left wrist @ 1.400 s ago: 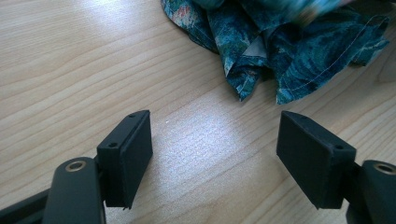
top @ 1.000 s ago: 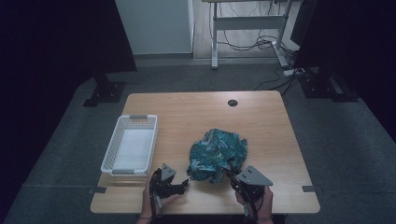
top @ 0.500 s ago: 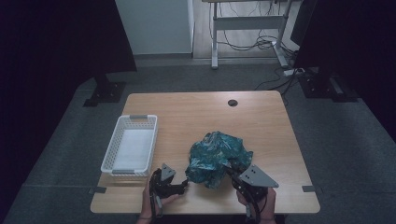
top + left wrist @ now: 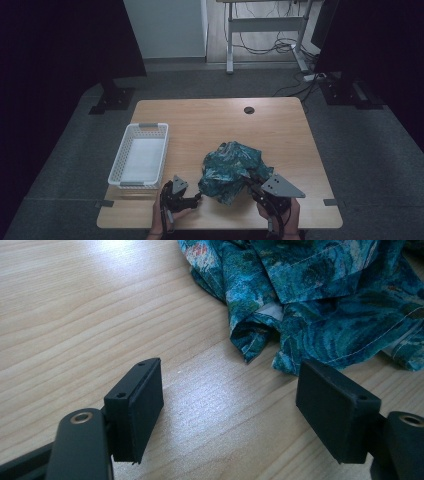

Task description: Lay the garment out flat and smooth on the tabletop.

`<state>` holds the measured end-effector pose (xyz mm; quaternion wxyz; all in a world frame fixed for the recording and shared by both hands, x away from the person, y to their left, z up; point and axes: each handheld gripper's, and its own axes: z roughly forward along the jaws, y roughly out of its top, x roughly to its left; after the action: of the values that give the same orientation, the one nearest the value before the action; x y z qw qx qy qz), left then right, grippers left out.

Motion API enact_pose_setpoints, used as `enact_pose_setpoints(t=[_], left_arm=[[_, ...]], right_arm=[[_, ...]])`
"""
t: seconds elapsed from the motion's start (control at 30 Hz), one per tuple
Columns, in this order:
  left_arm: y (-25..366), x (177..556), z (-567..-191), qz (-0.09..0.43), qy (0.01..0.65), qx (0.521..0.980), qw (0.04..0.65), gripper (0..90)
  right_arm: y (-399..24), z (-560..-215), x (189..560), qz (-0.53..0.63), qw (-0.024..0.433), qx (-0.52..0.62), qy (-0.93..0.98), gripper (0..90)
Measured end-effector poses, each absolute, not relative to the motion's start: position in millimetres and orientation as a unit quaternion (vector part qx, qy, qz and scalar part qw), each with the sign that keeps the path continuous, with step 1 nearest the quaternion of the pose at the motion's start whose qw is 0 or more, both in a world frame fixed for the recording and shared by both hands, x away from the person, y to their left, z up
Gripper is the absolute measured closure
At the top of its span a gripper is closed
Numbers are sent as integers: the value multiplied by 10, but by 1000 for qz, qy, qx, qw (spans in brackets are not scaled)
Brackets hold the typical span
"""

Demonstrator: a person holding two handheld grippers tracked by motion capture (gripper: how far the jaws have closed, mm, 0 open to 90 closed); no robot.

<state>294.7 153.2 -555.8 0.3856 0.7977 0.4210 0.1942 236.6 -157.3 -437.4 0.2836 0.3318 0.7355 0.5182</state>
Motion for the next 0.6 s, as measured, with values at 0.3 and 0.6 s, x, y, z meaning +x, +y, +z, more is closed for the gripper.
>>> enact_pose_setpoints(t=[0.3, 0.6], left_arm=[[1507, 2916, -5431, 215, 404, 785, 418, 283], [1418, 2870, -5220, 237, 373, 772, 456, 291]], right_arm=[[-1581, -4377, 2375, 515, 283, 335, 736, 790], [-1584, -4342, 2390, 512, 284, 337, 737, 789]])
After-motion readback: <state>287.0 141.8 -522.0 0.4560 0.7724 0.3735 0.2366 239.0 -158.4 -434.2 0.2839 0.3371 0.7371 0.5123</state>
